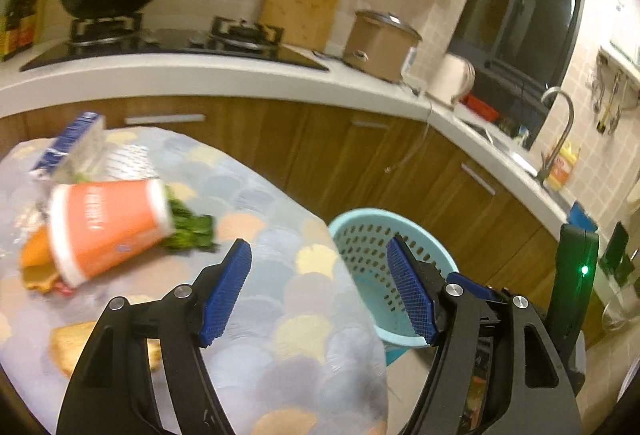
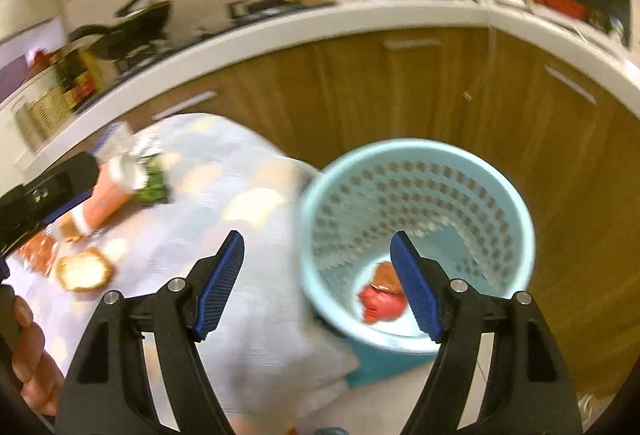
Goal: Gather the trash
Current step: 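Return both open grippers to the table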
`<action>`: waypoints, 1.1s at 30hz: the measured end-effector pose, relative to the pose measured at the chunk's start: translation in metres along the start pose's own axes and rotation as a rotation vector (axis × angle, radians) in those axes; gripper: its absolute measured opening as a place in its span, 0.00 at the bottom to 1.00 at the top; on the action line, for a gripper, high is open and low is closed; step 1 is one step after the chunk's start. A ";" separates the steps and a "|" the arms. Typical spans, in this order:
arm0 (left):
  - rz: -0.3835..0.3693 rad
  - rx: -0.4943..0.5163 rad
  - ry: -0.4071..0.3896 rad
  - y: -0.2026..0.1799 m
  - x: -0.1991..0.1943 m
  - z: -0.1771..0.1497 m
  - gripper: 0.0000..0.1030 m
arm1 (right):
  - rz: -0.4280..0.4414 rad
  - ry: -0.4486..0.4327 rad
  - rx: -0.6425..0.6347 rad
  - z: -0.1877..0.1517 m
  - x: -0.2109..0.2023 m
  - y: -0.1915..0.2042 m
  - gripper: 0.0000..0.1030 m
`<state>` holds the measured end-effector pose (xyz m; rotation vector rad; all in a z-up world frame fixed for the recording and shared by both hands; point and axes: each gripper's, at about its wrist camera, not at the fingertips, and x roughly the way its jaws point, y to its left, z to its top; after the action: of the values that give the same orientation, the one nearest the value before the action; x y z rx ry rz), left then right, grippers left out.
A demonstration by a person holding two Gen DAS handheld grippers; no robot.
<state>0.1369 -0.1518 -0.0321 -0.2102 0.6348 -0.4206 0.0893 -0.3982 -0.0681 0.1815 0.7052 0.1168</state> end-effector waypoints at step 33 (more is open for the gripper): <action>0.503 -0.217 -0.109 0.281 -0.174 -0.024 0.73 | 0.167 -0.013 -0.151 -0.035 0.046 0.177 0.69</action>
<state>0.0848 0.1752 -0.0480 -0.2677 0.6010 0.1443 0.0931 -0.2126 -0.0874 0.0965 0.6647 0.3276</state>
